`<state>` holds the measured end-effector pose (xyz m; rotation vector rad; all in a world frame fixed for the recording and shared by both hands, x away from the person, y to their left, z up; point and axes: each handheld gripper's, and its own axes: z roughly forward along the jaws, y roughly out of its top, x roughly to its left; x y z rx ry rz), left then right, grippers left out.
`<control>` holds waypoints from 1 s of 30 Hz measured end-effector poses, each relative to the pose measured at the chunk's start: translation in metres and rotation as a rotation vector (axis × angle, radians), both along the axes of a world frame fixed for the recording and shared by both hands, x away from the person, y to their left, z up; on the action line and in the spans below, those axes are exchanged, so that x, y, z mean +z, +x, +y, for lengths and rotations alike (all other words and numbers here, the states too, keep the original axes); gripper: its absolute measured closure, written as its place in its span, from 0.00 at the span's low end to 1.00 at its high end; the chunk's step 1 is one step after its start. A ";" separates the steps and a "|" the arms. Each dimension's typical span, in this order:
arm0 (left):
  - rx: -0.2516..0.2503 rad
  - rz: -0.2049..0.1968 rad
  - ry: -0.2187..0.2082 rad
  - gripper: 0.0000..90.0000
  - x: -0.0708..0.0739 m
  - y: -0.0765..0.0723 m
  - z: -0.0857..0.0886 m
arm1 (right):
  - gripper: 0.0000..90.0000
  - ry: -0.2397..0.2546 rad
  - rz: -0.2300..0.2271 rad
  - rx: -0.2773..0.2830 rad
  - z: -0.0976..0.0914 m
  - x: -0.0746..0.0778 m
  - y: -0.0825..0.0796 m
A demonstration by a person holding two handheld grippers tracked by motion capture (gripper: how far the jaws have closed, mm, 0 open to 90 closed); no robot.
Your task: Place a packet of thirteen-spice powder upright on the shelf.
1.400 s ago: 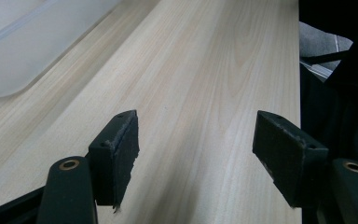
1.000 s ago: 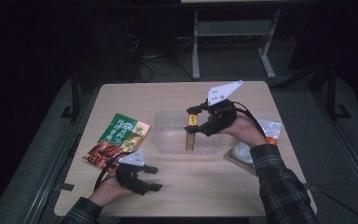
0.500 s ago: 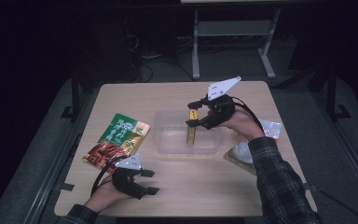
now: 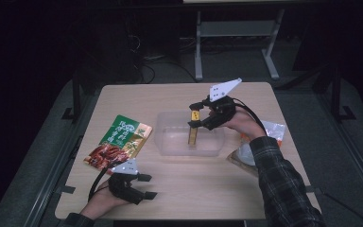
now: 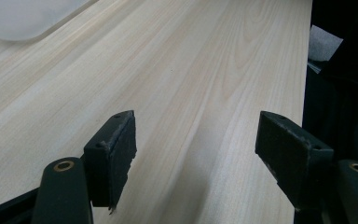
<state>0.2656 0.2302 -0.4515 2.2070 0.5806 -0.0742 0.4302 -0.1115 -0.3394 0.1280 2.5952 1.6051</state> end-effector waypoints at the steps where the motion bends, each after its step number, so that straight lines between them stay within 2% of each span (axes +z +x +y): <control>1: -0.001 -0.001 0.001 0.32 0.000 0.000 0.000 | 0.35 0.001 -0.004 -0.002 0.000 0.000 0.000; 20: -0.017 0.005 -0.002 0.31 0.001 0.003 -0.005 | 0.35 -0.027 -0.014 -0.002 -0.003 0.003 -0.003; 26: -0.022 0.005 -0.006 0.31 0.000 0.003 -0.005 | 0.35 -0.081 0.003 0.004 0.008 -0.007 -0.002; 30: -0.022 0.004 -0.004 0.31 0.000 0.003 -0.005 | 0.35 -0.093 0.008 0.004 0.014 -0.013 0.002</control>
